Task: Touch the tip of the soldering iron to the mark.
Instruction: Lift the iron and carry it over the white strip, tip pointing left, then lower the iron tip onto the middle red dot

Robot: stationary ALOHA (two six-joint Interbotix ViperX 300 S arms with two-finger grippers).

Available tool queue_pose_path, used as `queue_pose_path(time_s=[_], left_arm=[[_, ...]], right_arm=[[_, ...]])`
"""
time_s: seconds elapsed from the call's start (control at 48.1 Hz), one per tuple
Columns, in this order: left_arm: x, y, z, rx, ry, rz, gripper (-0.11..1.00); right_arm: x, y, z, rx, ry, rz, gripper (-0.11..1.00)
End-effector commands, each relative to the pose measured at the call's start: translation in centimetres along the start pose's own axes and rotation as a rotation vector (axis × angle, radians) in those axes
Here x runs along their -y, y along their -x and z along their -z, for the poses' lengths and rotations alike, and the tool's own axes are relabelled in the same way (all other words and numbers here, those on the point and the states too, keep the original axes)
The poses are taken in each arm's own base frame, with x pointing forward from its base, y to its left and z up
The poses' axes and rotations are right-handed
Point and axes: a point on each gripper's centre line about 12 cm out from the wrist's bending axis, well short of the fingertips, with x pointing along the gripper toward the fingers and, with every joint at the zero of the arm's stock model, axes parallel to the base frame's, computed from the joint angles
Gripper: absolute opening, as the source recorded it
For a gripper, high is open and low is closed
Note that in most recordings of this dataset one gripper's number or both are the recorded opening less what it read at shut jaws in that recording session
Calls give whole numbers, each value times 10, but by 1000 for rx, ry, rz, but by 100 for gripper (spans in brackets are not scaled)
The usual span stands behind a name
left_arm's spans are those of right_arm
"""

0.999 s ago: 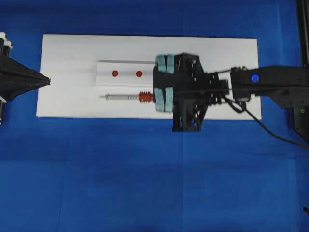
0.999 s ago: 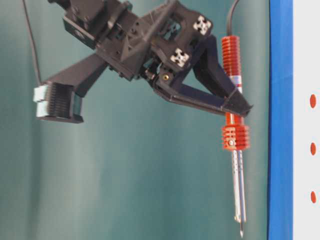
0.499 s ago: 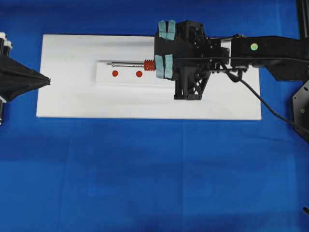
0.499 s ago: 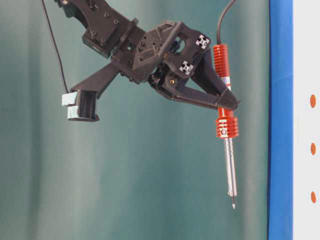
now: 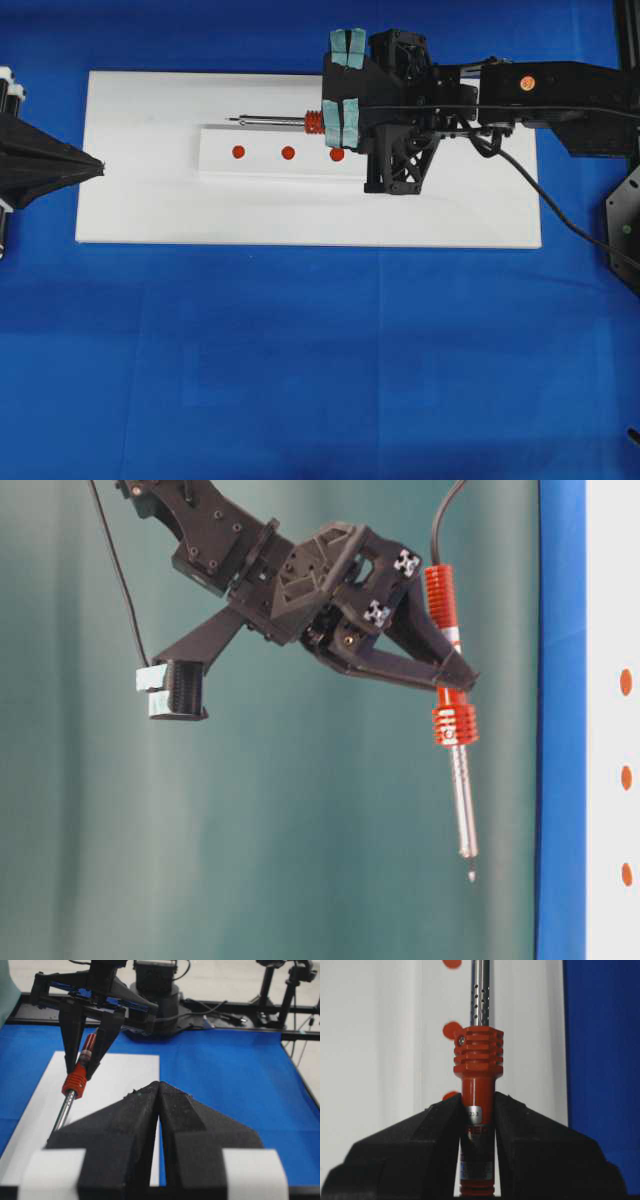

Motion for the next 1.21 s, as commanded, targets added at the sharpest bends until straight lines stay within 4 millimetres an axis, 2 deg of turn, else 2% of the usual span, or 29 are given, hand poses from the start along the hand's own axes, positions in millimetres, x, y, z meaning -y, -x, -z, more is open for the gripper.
queue_pose_path(time_s=[0.0, 0.354, 0.999, 1.186], left_arm=[[0, -1, -4, 14, -1, 2, 0], [0, -1, -4, 15, -1, 2, 0], [1, -1, -4, 17, -1, 3, 0], [1, -1, -4, 17, -3, 3, 0]], right_arm=[[2, 17, -12, 37, -7, 4, 6], [1, 17, 7, -117, 14, 16, 6], [0, 17, 2, -83, 26, 4, 6], [-3, 5, 4, -93, 20, -7, 6]])
